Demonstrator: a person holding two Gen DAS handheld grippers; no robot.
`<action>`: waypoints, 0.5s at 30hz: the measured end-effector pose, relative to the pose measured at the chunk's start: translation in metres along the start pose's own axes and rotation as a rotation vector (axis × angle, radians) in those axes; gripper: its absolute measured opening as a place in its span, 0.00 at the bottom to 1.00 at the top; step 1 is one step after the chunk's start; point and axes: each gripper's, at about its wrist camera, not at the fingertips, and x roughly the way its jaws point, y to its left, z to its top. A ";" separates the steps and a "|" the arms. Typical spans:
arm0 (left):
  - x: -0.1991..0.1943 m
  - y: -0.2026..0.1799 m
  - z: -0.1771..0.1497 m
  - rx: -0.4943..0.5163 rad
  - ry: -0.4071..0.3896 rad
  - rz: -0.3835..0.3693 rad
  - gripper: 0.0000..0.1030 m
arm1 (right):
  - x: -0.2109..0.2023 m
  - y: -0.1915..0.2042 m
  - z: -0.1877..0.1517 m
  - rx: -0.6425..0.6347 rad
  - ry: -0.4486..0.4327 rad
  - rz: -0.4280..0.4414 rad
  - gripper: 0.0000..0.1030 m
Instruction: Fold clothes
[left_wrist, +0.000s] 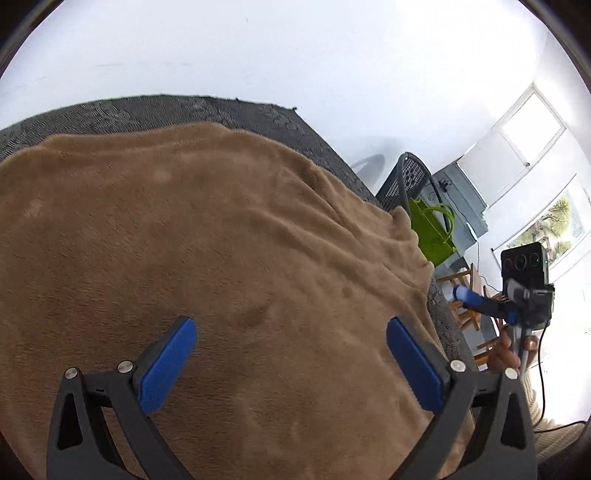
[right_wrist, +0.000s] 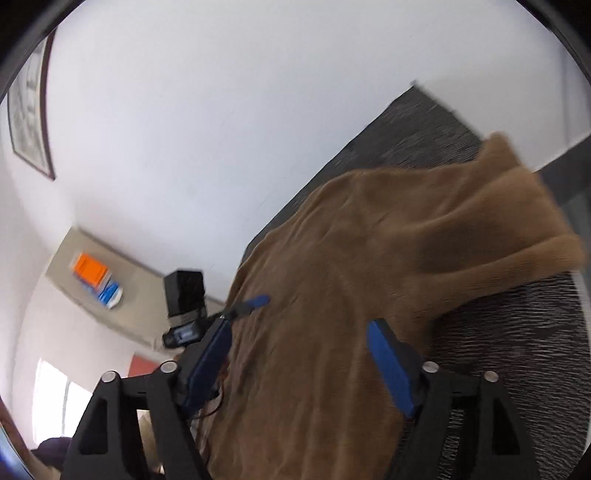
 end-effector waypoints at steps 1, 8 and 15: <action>0.003 0.001 0.000 0.003 0.004 0.001 1.00 | -0.012 -0.007 0.000 0.057 -0.029 0.003 0.77; 0.018 -0.007 -0.008 0.006 0.044 -0.007 1.00 | -0.064 -0.077 0.012 0.506 -0.255 -0.040 0.78; 0.019 -0.006 -0.010 0.015 0.046 0.006 1.00 | -0.057 -0.118 0.026 0.706 -0.261 -0.116 0.79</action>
